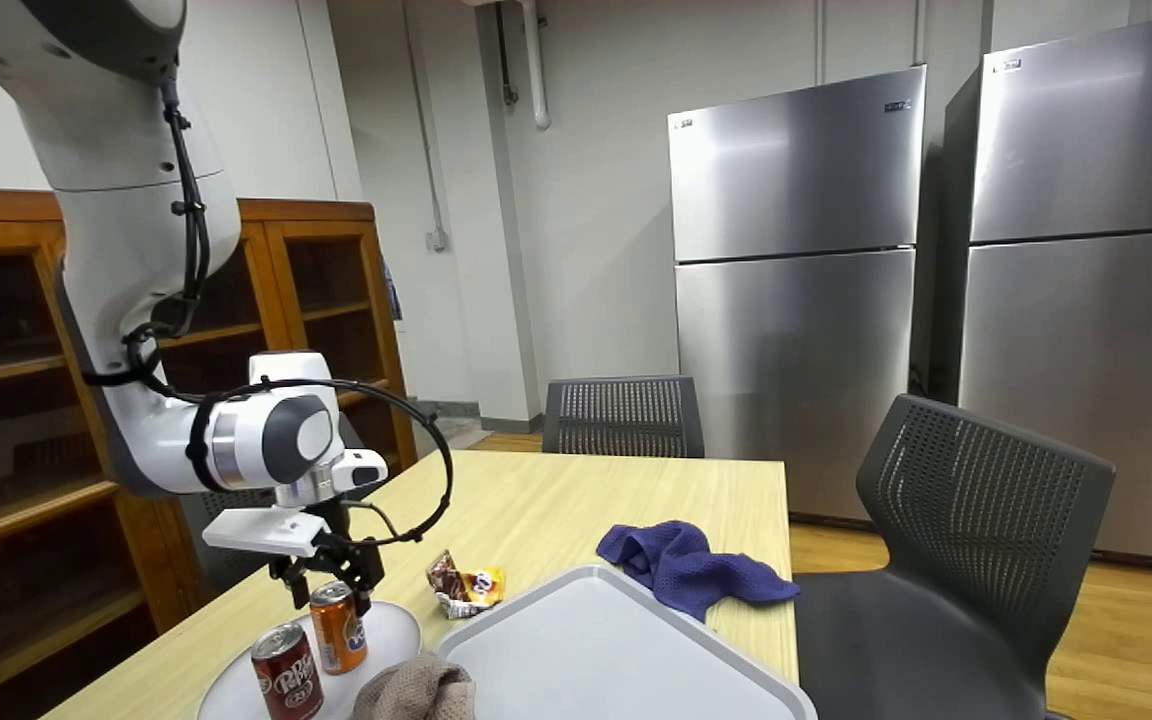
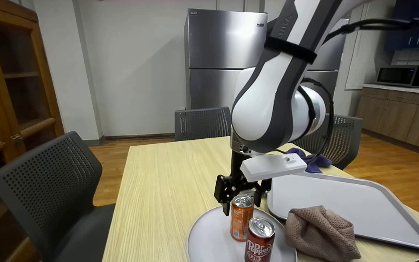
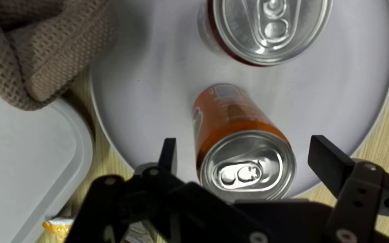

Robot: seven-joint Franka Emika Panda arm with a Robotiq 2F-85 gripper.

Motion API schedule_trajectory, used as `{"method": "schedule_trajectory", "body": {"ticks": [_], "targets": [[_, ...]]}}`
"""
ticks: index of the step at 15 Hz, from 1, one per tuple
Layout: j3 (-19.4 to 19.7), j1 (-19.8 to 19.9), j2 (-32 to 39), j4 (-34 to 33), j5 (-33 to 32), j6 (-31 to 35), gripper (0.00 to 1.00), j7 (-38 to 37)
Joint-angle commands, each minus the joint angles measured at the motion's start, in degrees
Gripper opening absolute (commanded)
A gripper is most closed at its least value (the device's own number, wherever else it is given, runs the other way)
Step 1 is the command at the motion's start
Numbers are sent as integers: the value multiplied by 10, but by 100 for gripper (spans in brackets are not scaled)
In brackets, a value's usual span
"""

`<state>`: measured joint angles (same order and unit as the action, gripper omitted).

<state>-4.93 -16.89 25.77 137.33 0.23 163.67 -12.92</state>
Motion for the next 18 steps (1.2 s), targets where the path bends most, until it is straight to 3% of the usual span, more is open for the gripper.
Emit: {"method": "schedule_trajectory", "body": {"ticks": [1, 2, 4, 8, 9, 16, 18], "targets": [[9, -8, -2, 0, -4, 11, 100, -13], [9, -7, -2, -1, -3, 12, 100, -12], [7, -4, -2, 0, -1, 13, 74, -9], [5, -4, -3, 2, 0, 15, 42, -8], [5, -4, -3, 2, 0, 16, 38, -8], [-10, 9, -35, 22, 21, 29, 38, -6], [4, -2, -46, 27, 18, 38, 38, -17]]}}
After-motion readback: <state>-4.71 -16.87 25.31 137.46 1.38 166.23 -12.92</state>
